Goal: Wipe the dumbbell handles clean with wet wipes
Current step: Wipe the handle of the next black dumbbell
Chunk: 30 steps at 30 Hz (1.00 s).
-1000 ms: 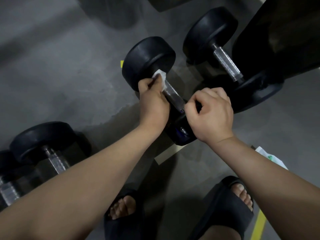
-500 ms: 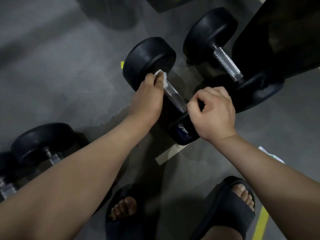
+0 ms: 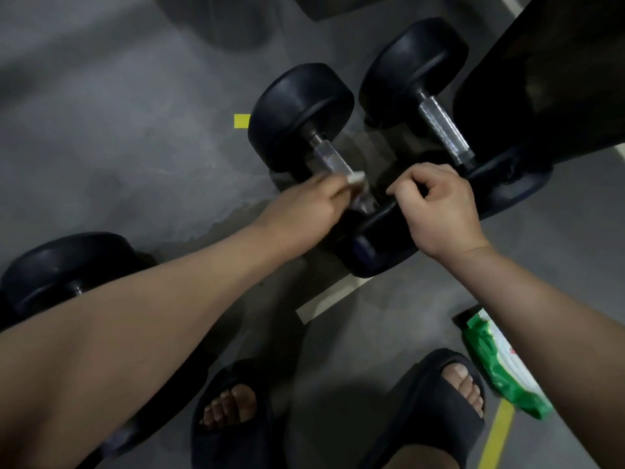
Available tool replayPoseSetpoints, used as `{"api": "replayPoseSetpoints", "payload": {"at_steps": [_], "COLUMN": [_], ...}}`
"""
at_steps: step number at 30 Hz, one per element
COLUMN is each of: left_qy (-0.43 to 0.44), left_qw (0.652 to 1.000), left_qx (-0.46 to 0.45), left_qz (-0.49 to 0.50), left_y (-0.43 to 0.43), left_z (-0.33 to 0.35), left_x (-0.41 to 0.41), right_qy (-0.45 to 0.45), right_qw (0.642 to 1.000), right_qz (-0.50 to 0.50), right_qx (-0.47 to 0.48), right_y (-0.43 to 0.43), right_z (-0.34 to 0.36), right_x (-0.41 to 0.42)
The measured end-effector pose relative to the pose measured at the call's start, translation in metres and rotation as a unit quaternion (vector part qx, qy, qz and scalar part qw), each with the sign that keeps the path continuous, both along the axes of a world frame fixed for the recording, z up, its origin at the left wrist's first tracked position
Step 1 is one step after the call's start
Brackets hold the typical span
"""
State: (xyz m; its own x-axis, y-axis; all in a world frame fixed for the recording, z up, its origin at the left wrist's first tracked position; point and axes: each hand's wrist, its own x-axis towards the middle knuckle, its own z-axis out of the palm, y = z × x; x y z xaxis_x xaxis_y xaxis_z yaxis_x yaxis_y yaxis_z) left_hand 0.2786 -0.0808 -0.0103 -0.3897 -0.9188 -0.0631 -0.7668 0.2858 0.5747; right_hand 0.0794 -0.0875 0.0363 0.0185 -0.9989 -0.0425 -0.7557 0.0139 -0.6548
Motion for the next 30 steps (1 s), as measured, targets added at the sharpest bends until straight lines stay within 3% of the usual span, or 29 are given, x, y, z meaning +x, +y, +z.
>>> {"api": "replayPoseSetpoints", "payload": {"at_steps": [2,4,7,11,23,30], "left_qy": [-0.038,-0.021,-0.050,-0.022,0.010,0.022], "left_qw": [0.997,0.994,0.994,0.989,0.995,0.982], "left_qx": [-0.032,-0.028,-0.089,-0.120,-0.079,-0.161], "left_qz": [0.063,0.103,0.030,-0.080,-0.061,-0.094], "left_y": [-0.020,-0.028,-0.021,-0.009,-0.021,-0.017], "left_z": [0.002,0.000,-0.007,-0.010,-0.017,-0.021], "left_x": [0.004,0.005,-0.001,-0.011,0.004,0.008], "right_qy": [0.041,0.116,0.102,0.064,0.105,0.115], "right_qw": [0.997,0.977,0.968,0.983,0.984,0.984], "right_qz": [0.044,0.135,0.211,0.156,0.056,0.020], "right_qx": [-0.051,-0.116,-0.084,-0.076,-0.135,-0.137], "right_y": [-0.004,-0.007,-0.004,0.000,0.011,0.020], "right_z": [0.007,0.015,0.015,0.005,-0.002,-0.001], "right_x": [-0.005,-0.009,-0.007,-0.006,0.018,0.037]}}
